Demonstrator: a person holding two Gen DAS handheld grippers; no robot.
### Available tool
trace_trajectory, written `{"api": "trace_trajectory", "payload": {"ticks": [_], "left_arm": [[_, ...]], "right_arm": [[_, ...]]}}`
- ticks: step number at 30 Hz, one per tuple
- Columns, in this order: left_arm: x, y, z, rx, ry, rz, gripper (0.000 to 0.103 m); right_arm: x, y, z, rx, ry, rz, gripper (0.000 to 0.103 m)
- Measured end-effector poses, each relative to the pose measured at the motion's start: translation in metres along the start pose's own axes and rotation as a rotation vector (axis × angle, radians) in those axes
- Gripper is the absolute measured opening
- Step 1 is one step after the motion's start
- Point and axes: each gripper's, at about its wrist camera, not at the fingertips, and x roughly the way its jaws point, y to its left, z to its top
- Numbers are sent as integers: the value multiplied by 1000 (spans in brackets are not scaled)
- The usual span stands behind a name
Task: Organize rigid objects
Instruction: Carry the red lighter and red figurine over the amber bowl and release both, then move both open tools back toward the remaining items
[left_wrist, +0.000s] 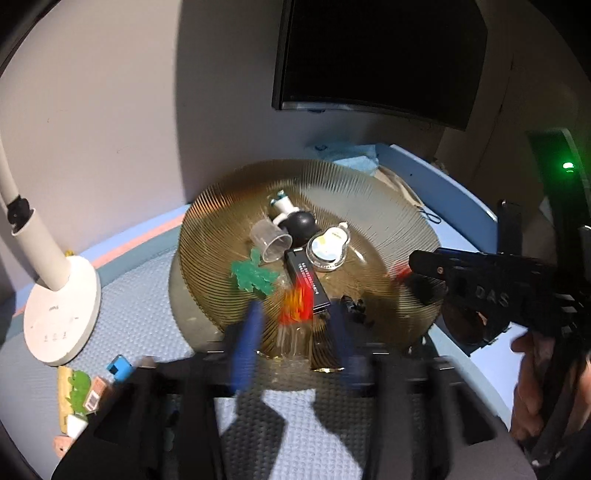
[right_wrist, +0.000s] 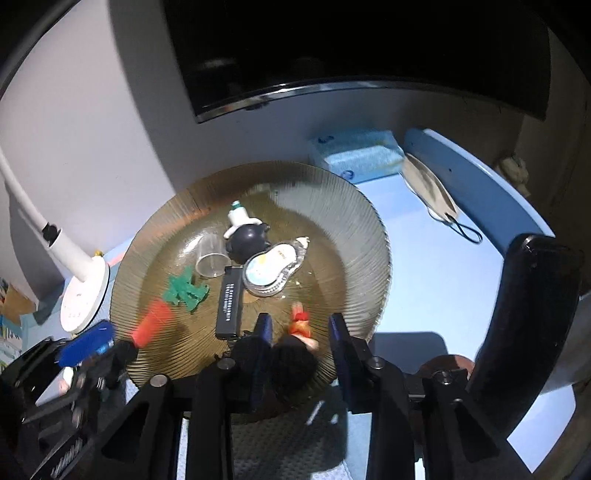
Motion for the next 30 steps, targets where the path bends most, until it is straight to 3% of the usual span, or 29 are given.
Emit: {"api": "trace_trajectory", "payload": {"ticks": [2,6,9,15,18,21,25,28,30], "left_arm": [[-21,10,-1,-24,-55,27,74],[-76,50,-17,-117,-142,75,75],[-113,85,-40,-218,-164,125,75],[-162,149,-110,-405,-152,279,75],[-165,177,-154,-470,-106,385,75],[-154,197,-192,-501,-45,458,75],[-148,211,-225,-518,-33,482,75],[-145,213,-227,-537,-30,425,75],[-147,209,-225,-520,-43,436,80]], "right_arm": [[-10,-5,-1,25,-29,13,35],[-44,1,-8,22,-101,55,44],[-63,24,-17,-17,-128,90,54],[-75,110,-59,-184,-107,248,62],[-56,153,-94,-267,-67,295,71],[-27,181,-126,-336,-36,299,71],[-5,194,-152,-383,-34,301,71],[8,192,-158,-385,-16,268,71],[10,196,-159,-384,-17,264,72]]}}
